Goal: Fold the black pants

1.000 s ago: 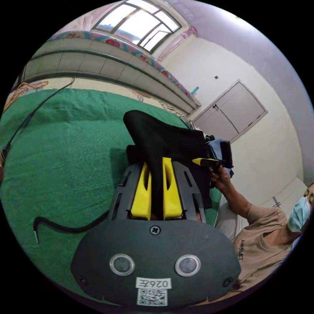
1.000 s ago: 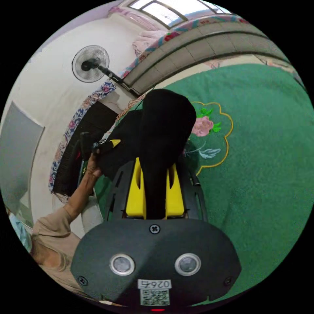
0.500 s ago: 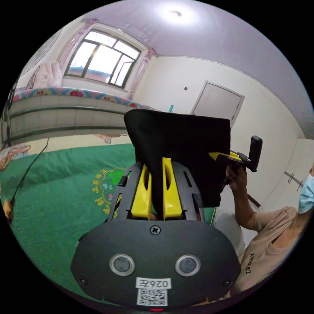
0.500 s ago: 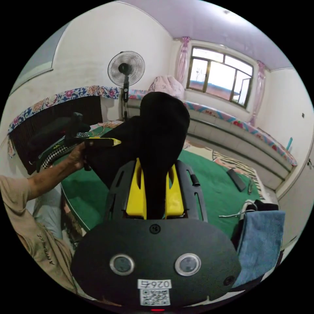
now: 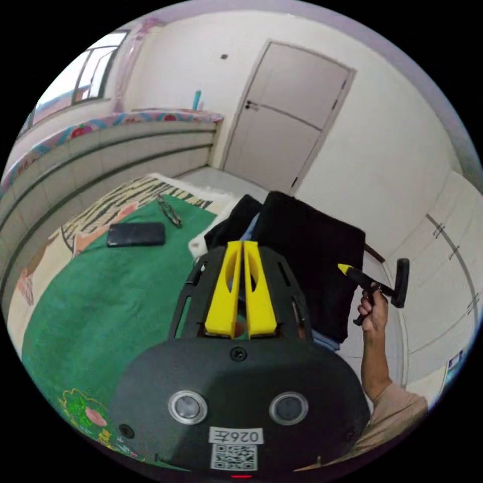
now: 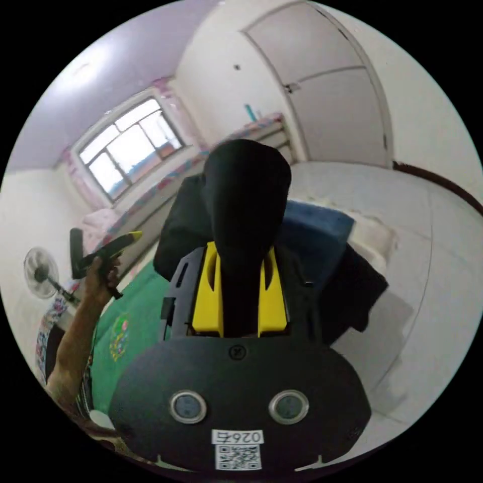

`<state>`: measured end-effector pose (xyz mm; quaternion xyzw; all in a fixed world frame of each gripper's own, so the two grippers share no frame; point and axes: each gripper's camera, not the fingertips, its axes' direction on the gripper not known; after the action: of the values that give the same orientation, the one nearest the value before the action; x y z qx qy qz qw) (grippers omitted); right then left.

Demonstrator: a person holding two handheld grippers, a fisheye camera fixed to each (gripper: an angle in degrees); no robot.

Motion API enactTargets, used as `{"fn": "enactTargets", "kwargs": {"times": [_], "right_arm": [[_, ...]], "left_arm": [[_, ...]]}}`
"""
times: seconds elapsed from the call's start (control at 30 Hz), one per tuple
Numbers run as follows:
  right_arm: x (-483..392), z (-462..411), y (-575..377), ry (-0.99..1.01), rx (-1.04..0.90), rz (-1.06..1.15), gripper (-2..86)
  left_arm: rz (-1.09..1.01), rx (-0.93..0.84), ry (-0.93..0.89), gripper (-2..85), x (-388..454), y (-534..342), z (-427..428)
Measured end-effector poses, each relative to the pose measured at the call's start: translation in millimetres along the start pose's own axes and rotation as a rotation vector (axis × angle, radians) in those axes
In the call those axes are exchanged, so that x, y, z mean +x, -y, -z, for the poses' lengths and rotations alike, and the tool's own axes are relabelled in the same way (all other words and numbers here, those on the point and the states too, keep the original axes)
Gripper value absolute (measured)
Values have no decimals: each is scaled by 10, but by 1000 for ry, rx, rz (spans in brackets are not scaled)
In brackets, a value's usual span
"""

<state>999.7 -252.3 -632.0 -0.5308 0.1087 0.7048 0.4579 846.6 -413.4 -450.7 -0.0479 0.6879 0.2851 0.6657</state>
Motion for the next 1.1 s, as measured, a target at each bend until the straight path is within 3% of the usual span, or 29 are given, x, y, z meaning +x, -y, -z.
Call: {"fn": "enactTargets", "kwargs": {"times": [0.07,0.1,0.17,0.3,0.37,0.47,0.53,0.57,0.67,0.8,0.9,1.1], "right_arm": [[379,-97,-100,-38,-60,-72,86],[479,51,-228,50,0,-60,85],[425,336,-416,36,89,-32,82],[-436,889,-921,-199,386,217,39],[-912,845,-1074,-245,428,395,13],[-1425,292,-1233,-453,391,554,-10],[-1410,-271,-1218,-588,156,569,-13],[-1372,-368,-1259,-567,105,552,-12],[-1451,184,-1555,-370,224,423,-11],[-1745,1049,-2355,-110,497,348,-10],[-2266,1418,-2926,71,503,438,-11],[-3881,1655,-3948,359,365,744,-10]], "left_arm": [[-58,-40,-68,-2,237,51,-286],[-95,-33,-93,-4,327,31,-301],[-256,21,-135,-8,756,-94,-278],[-452,87,8,-10,1382,-194,-317],[-539,76,136,-10,1689,-159,-497],[-684,4,265,-10,1855,-124,-791],[-691,14,228,-9,1844,-74,-650],[-655,-25,181,-9,1826,7,-507],[-542,-95,232,-8,1830,67,50],[-561,-3,191,-8,1843,-408,1236],[-520,43,209,-8,1768,-1058,2403],[-358,69,532,-7,1686,-2709,5030]]}}
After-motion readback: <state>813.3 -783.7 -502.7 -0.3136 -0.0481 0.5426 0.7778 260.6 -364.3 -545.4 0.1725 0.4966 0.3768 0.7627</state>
